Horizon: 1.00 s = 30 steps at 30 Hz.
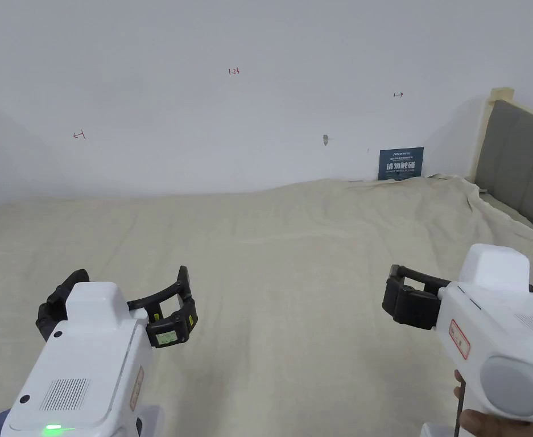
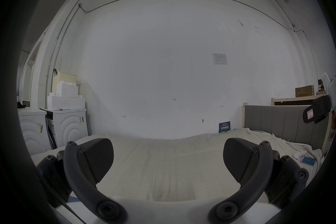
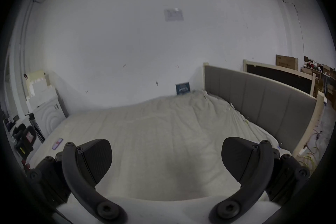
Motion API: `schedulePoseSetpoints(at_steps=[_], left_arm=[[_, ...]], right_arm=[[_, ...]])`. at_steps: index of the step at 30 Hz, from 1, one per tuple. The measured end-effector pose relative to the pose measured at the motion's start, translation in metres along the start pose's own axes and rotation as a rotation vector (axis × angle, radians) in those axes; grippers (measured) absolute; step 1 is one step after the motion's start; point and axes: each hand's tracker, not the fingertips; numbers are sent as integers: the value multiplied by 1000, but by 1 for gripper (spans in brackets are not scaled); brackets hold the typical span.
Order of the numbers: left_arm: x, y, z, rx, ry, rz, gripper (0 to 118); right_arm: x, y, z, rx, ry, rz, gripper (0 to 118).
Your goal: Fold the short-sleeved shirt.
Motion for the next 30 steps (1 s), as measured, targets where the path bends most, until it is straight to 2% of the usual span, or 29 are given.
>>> schedulePoseSetpoints(at_steps=[7,12,30], left_arm=[[2,1,0,11,-2,0,118],[3,0,2,10,-4,-8,118],[2,-2,4,10,7,-13,118]], right_arm=[[5,-11,0,208,28,119,118],[8,-14,1,252,40,123,118],[8,-9,5,253,47,119,118]])
